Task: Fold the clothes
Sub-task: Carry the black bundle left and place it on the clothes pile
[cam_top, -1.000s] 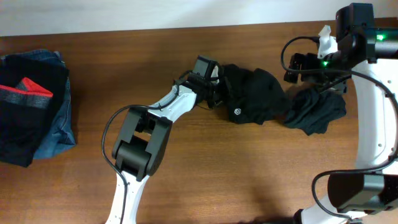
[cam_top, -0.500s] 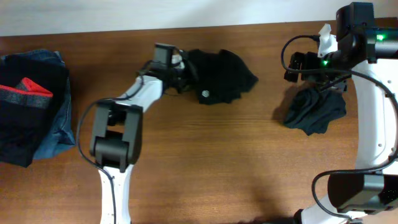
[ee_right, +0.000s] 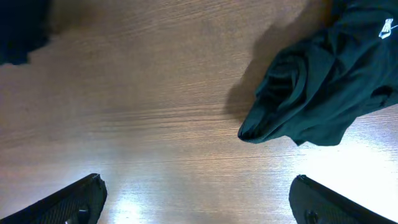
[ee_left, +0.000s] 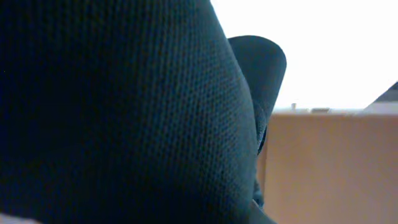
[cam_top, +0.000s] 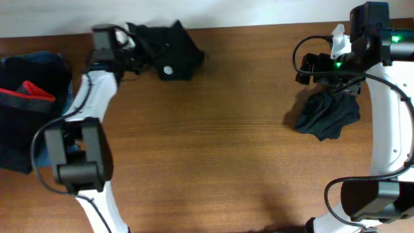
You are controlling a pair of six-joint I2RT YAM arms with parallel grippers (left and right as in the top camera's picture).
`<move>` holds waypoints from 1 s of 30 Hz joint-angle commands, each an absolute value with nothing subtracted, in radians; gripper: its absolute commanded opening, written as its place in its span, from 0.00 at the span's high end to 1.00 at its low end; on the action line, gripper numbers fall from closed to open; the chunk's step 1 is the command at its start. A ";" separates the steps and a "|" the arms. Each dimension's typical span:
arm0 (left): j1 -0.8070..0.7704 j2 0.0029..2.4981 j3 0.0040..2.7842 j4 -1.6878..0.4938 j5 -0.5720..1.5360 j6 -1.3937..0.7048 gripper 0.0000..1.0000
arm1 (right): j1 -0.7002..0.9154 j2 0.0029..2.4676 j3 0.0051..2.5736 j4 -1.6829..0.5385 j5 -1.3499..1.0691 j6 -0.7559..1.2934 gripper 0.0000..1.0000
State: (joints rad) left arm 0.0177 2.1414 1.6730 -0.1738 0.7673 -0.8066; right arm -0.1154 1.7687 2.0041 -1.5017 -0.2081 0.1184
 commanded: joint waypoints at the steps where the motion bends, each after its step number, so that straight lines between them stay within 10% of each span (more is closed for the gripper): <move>1: 0.061 2.056 1.686 -0.165 0.805 -0.775 0.89 | -0.125 1.774 1.999 -1.499 -0.199 0.108 0.01; 30: 0.773 1.687 1.682 -0.652 0.876 -0.487 0.95 | -0.125 1.774 1.999 -1.485 -0.200 0.109 0.01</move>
State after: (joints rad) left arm 0.7212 1.6936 1.6733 -0.6415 0.8127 -0.6075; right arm -0.1154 1.7687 2.0041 -1.4868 -0.2077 0.1184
